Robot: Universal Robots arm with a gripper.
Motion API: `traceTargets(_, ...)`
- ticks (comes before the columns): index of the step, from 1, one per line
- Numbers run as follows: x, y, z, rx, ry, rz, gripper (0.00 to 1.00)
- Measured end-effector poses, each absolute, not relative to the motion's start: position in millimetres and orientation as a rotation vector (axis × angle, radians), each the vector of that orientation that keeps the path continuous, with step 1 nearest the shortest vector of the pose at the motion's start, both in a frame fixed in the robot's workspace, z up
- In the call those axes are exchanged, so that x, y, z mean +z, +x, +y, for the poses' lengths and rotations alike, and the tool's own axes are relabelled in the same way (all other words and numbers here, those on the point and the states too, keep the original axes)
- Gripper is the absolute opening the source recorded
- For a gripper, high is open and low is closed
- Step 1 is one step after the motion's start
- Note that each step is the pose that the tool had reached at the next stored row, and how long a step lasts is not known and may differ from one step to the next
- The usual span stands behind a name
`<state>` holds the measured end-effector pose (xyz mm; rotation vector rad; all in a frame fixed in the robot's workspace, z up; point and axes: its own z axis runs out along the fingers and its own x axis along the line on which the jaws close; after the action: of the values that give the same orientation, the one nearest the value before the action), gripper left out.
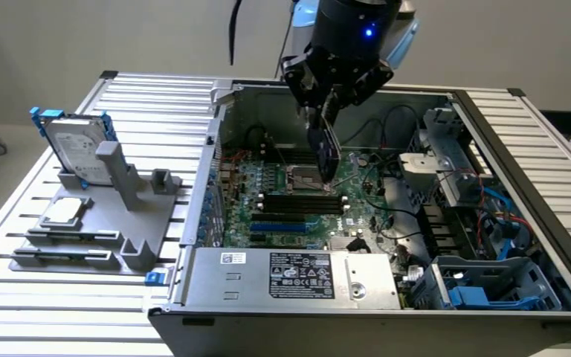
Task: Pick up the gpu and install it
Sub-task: 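Insert the gpu into the slot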
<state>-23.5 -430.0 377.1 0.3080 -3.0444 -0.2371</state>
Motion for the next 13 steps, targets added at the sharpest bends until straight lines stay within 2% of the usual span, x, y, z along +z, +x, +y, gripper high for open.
traceTargets(13, 376.4, -23.5, -430.0, -0.222, 0.663, -2.97, 0.27)
